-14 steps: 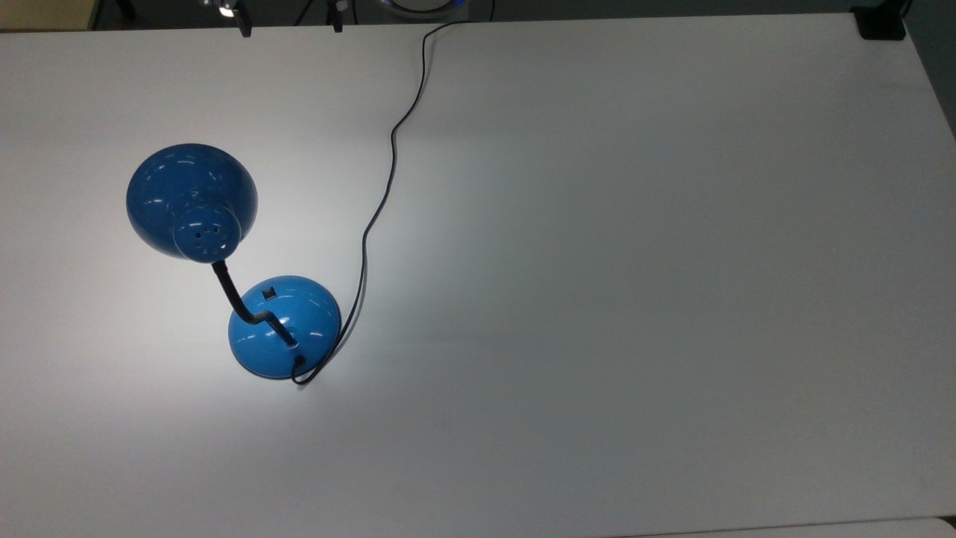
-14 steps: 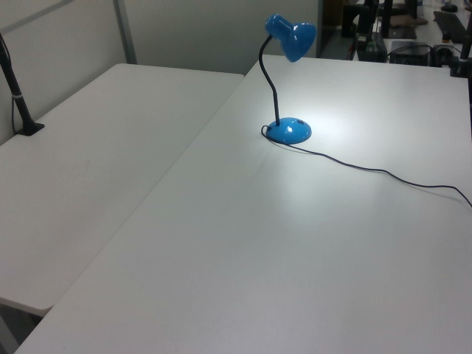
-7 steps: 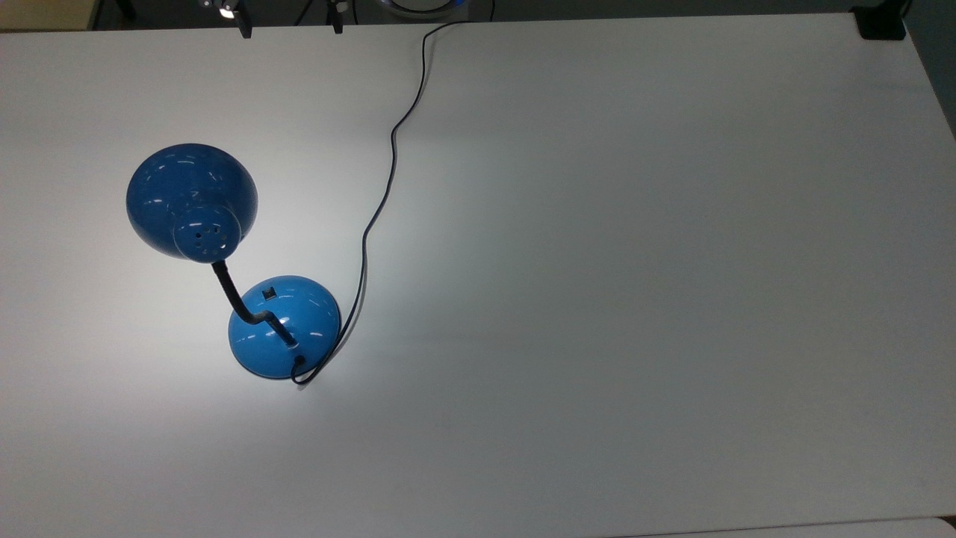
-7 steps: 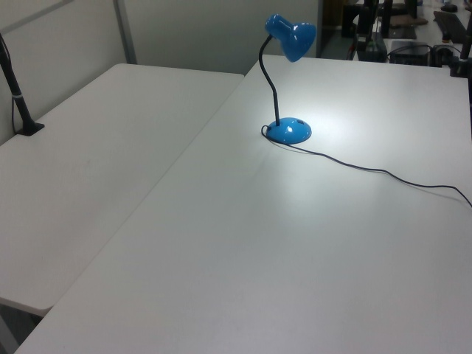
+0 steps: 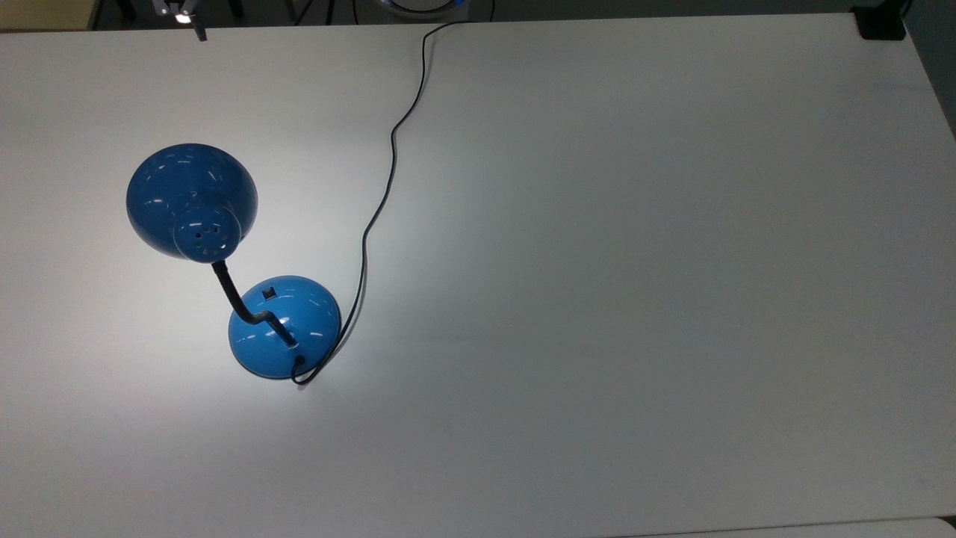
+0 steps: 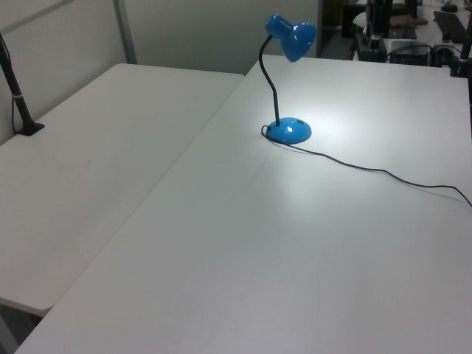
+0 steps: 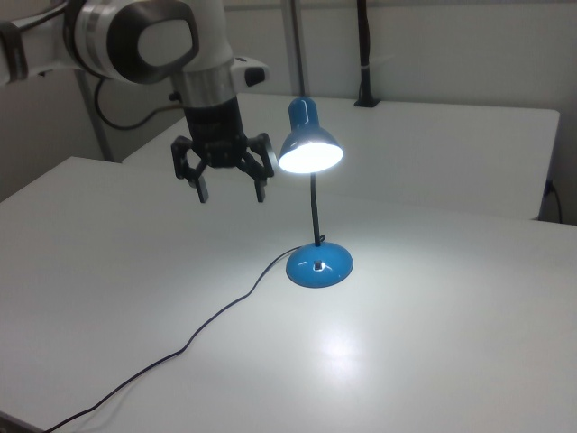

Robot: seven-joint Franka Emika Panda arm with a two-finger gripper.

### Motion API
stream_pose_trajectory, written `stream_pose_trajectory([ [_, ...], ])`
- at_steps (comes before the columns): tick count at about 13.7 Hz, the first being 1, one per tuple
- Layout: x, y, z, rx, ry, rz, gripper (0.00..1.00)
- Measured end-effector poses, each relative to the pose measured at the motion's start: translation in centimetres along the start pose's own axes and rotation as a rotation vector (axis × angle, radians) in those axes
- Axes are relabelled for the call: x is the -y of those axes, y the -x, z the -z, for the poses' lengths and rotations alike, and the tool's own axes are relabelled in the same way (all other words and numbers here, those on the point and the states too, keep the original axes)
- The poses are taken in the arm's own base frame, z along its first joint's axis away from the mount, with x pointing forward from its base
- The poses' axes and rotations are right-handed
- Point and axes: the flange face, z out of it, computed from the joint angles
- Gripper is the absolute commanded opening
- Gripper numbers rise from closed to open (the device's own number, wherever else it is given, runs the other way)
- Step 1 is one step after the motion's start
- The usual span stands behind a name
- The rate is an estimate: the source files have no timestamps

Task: Turn off the lamp
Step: 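Move the gripper over the blue lamp base and lower toward its button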

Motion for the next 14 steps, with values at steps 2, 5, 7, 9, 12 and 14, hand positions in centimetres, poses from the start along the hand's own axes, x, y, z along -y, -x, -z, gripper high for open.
stream_pose_trajectory([
  [2, -1.8, -0.4, -2.2, 0.006, 0.063, 0.014, 0.66],
  [5, -4.3, -2.2, -8.4, -0.026, 0.105, -0.001, 0.07],
  [7, -5.6, -3.8, -12.1, -0.08, 0.088, -0.035, 0.0],
  [9, -6.8, -5.0, -14.1, -0.181, 0.064, -0.098, 0.0],
  [12, -8.4, -5.6, -16.0, -0.286, 0.03, -0.19, 0.0],
  [14, -8.5, -7.0, -18.5, -0.336, 0.025, -0.224, 0.0],
])
